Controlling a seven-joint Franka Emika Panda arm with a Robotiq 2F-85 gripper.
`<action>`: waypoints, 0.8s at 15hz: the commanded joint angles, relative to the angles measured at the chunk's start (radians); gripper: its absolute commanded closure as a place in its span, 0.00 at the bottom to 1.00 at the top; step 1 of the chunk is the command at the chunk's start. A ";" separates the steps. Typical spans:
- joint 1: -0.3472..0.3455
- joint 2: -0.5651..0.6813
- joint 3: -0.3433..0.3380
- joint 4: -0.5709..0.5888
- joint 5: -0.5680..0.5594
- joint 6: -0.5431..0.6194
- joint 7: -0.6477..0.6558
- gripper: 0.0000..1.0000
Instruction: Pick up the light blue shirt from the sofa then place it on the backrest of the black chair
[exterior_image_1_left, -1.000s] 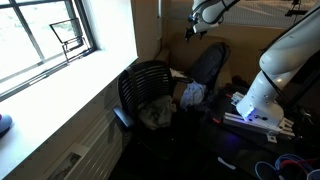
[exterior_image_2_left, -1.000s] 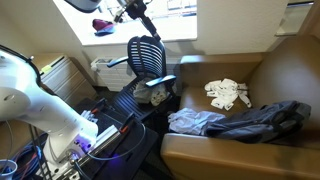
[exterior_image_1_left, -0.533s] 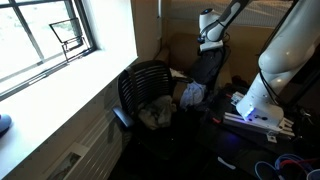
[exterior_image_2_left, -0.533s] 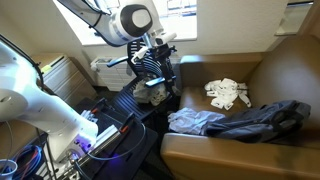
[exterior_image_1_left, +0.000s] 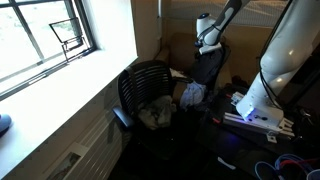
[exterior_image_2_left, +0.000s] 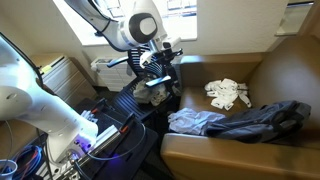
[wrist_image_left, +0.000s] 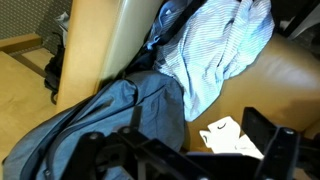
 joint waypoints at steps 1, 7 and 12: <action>0.021 0.258 -0.027 0.151 0.151 -0.014 -0.237 0.00; 0.110 0.664 -0.122 0.512 0.263 -0.230 -0.225 0.00; 0.141 0.659 -0.149 0.475 0.361 -0.096 -0.185 0.00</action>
